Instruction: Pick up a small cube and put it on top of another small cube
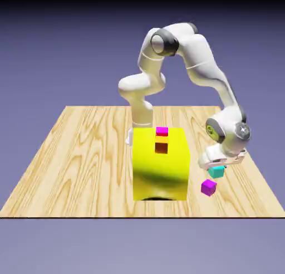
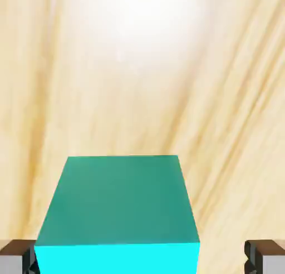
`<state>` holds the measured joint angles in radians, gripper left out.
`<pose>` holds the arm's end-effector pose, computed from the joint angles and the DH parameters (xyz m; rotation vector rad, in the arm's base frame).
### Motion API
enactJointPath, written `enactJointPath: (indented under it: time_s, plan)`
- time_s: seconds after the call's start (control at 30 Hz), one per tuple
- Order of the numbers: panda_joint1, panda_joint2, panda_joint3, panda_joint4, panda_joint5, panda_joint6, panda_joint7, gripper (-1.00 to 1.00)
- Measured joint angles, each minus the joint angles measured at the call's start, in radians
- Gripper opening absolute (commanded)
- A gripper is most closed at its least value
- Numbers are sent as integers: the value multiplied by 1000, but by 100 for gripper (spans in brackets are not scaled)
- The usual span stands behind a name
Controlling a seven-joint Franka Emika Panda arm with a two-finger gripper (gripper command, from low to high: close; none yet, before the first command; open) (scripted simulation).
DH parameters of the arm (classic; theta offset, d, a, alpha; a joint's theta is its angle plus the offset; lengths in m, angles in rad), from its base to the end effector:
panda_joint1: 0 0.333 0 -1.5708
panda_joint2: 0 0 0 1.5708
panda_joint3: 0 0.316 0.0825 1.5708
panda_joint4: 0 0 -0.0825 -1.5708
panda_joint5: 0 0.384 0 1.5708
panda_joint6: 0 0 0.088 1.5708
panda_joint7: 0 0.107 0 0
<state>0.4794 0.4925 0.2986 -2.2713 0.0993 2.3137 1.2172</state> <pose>0.3297 0.3465 0.1225 2.7324 -0.7352 -0.5837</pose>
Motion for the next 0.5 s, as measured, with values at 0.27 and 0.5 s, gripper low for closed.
enactJointPath:
  time_s: [0.27, 0.5]
  plan:
    - [23, -8, -24, 3, 15, -10, -11, -100]
    - [275, -88, -277, 31, 151, -116, -106, -100]
